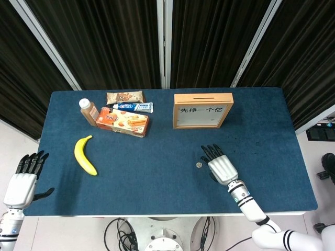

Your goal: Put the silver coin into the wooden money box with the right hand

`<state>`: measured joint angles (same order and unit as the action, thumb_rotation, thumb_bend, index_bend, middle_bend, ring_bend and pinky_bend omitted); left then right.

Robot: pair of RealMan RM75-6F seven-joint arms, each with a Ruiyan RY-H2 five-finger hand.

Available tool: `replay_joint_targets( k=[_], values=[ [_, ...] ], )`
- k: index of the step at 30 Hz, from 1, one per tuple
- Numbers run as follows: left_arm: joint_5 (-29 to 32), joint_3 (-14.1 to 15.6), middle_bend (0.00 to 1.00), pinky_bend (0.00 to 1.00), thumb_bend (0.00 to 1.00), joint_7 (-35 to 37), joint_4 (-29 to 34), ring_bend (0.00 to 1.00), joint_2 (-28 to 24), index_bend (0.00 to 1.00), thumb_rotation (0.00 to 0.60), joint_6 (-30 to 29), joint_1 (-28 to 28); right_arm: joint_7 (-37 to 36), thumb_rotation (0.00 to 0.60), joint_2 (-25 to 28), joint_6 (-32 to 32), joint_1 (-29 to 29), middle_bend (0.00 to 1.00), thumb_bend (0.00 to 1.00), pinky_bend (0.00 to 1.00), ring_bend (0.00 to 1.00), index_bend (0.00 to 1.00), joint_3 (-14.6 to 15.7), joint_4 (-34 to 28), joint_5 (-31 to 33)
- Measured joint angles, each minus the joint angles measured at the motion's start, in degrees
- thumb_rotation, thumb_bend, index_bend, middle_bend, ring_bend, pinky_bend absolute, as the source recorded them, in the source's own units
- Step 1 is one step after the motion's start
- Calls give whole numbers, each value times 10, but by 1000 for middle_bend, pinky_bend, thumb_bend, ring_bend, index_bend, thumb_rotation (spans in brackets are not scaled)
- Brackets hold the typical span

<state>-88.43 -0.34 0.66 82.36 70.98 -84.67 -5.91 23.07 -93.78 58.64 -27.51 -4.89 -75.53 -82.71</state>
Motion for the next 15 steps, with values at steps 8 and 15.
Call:
replay_joint_targets(
  k=[8, 15],
  values=[
    [-1, 1, 0, 0, 117, 6, -4, 0, 0, 26, 600, 0, 0, -29, 600, -26, 5, -13, 7, 297, 0, 0, 353, 1, 39, -6],
    [-2, 1, 0, 0, 119, 10, -8, 0, 0, 27, 600, -3, 2, -52, 600, -41, 11, -20, 14, 317, 0, 0, 373, 7, 62, -16]
  ],
)
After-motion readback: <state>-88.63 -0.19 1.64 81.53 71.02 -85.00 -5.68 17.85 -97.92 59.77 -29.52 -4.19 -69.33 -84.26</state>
